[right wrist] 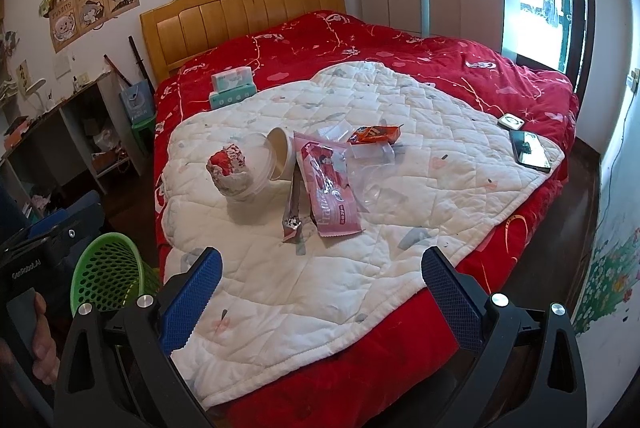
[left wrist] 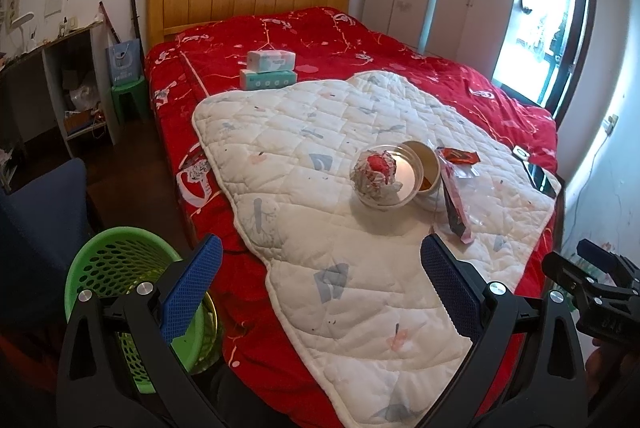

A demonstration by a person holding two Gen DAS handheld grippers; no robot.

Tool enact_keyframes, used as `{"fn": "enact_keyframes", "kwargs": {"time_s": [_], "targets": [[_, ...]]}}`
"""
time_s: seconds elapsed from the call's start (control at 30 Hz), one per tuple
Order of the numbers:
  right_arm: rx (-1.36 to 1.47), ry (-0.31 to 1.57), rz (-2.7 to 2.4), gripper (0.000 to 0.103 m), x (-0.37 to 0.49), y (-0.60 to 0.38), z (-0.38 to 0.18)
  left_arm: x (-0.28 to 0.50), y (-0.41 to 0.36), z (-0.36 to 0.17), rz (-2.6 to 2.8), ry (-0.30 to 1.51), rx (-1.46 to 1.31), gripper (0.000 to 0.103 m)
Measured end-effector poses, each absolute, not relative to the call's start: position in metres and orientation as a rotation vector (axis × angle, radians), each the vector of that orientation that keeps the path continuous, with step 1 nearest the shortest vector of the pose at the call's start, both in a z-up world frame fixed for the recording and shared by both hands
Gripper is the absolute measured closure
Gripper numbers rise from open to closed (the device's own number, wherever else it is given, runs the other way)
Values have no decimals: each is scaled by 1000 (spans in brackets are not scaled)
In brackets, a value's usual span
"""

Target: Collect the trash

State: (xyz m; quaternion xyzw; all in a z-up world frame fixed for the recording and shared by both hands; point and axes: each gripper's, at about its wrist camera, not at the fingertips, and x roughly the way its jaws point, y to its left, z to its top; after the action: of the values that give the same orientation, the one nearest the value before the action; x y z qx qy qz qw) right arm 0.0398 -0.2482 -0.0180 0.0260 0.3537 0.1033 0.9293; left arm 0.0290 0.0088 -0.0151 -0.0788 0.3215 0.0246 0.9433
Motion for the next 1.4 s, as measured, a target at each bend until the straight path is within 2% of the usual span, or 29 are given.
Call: {"fn": "enact_keyframes", "kwargs": {"time_s": [1.4], "targets": [[3, 785, 223, 6, 100, -244, -36, 99, 13, -27, 2, 724, -148, 5]]}}
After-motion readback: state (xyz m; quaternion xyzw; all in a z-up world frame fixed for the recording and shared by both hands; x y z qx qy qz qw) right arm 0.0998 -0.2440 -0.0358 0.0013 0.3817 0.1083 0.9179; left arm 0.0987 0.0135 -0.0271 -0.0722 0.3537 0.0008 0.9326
